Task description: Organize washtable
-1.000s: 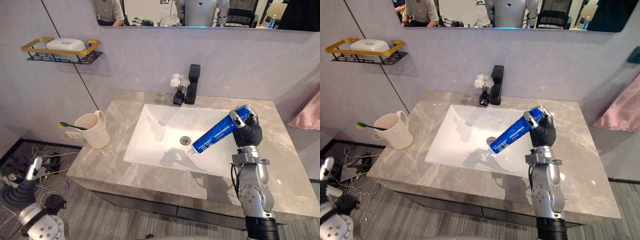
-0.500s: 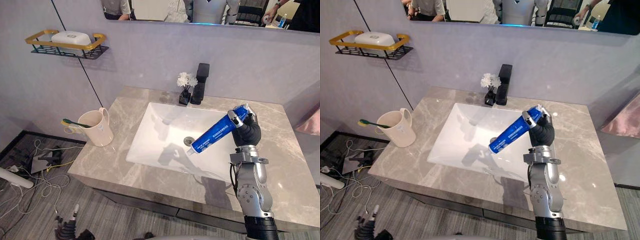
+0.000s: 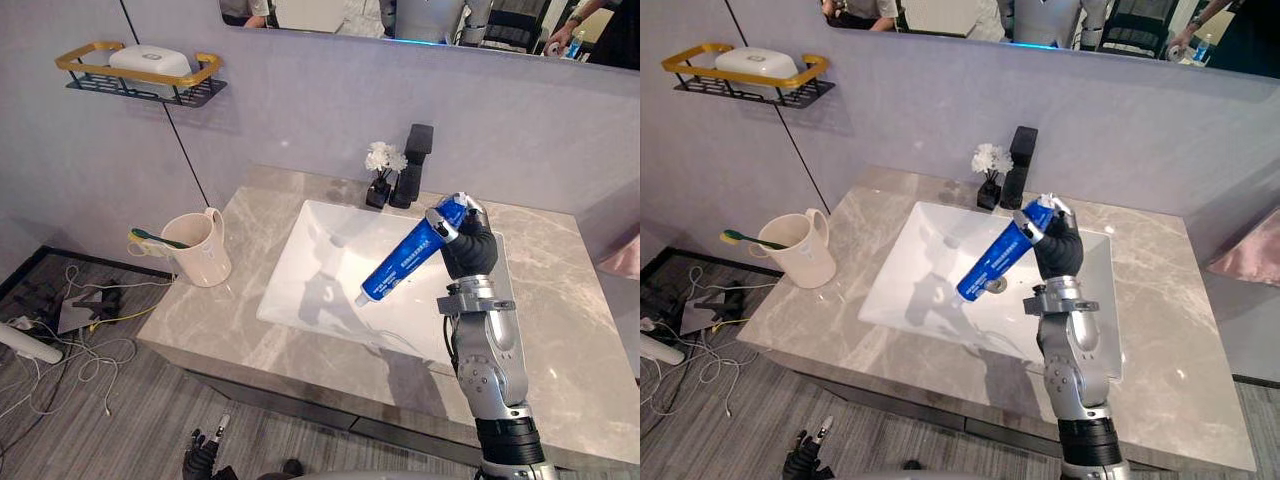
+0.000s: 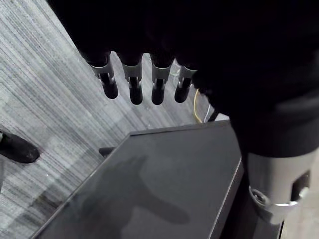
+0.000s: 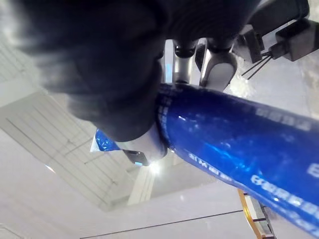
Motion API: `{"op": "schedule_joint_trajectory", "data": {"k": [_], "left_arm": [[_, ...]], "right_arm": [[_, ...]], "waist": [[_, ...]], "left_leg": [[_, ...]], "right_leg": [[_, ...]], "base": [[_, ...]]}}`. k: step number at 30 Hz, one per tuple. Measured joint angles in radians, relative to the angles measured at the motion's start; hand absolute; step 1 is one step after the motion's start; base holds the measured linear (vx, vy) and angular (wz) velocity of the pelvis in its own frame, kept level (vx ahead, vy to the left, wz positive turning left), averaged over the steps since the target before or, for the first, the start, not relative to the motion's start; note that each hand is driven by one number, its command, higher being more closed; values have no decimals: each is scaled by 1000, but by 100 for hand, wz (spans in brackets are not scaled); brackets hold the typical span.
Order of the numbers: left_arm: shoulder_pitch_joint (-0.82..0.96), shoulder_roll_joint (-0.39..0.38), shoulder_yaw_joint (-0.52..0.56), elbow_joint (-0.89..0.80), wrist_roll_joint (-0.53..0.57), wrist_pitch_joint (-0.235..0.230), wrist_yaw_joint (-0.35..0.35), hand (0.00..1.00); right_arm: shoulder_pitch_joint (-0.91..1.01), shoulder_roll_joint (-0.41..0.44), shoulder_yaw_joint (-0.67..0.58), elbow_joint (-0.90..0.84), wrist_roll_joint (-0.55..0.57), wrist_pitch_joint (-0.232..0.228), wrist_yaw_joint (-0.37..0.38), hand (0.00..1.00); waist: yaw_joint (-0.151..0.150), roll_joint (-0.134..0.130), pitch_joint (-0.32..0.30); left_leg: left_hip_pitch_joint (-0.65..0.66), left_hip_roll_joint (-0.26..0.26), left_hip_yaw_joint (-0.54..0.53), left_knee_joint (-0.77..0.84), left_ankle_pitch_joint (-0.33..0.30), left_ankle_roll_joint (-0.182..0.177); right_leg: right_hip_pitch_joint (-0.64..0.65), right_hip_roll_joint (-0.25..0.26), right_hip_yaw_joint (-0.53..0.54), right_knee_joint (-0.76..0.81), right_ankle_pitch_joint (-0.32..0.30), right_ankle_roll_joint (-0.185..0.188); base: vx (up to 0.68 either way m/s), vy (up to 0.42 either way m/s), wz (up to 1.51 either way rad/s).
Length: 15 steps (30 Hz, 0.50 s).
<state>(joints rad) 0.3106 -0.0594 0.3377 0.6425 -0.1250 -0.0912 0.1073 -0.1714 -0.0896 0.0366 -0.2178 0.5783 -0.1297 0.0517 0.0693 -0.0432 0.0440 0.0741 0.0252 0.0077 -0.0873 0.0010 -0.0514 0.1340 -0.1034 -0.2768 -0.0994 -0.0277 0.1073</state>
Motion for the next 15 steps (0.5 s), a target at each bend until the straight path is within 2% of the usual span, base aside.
{"op": "schedule_joint_trajectory", "data": {"k": [8,11,15], "left_arm": [[-1,14,-87,0,12,0,-20,0],[-8,34,-152,-1,12,-1,-21,0],[-13,39,-186,-3,12,-4,-22,0]], "right_arm": [[-226,-19,101,52,-33,-14,-31,100],[-326,-46,139,86,-43,-17,-33,100],[-474,-69,180,174,-80,-18,-50,100]], "waist": [[5,-4,2],[31,-10,15],[57,-6,25]], "left_leg": [[-1,-7,-6,1,-3,5],[-4,-7,-18,15,-4,6],[-15,-7,-35,20,-4,6]], "right_leg": [[5,-6,-5,0,-4,6],[19,-6,-18,0,-4,6],[19,-4,-33,0,-5,5]], "base": [[0,0,0],[-6,-13,12],[-49,-22,14]]}}
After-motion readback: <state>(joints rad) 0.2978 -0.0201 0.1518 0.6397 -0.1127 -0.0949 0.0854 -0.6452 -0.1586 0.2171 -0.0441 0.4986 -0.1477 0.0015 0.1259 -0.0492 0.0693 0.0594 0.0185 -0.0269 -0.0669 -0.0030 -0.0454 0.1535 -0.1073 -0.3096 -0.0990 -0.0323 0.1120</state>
